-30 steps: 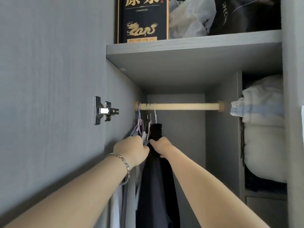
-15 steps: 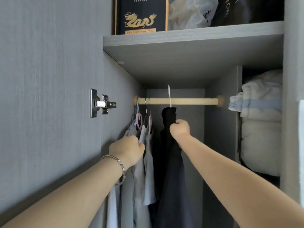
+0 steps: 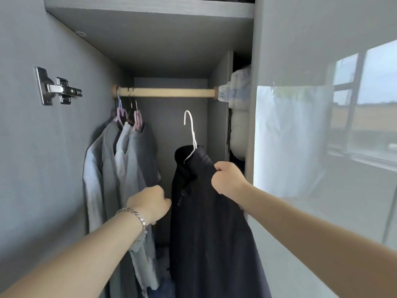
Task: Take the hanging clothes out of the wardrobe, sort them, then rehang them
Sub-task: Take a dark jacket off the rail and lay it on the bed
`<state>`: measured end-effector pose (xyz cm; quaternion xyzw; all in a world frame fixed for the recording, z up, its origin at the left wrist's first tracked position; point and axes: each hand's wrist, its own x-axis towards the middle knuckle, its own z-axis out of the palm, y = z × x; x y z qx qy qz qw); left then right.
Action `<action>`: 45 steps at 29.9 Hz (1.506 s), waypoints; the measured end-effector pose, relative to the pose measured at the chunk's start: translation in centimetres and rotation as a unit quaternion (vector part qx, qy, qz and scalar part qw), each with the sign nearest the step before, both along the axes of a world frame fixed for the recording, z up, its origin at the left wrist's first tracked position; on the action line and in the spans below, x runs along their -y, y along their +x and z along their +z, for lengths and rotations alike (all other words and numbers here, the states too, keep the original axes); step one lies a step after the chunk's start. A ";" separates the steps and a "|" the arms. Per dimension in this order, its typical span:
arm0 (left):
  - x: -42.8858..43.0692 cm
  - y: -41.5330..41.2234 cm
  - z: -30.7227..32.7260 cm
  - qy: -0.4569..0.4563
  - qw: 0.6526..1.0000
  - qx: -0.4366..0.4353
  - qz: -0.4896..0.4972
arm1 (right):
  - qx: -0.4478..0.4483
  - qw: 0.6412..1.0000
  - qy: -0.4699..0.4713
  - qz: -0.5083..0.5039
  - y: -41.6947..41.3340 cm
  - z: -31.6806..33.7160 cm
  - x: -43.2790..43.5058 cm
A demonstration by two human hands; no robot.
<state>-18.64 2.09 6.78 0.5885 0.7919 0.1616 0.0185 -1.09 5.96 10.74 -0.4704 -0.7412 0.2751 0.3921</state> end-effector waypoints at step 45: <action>52.8 43.6 -24.2 -0.243 0.546 -0.109 -0.795 | -0.148 0.535 -0.014 -0.832 17.5 -18.1 84.3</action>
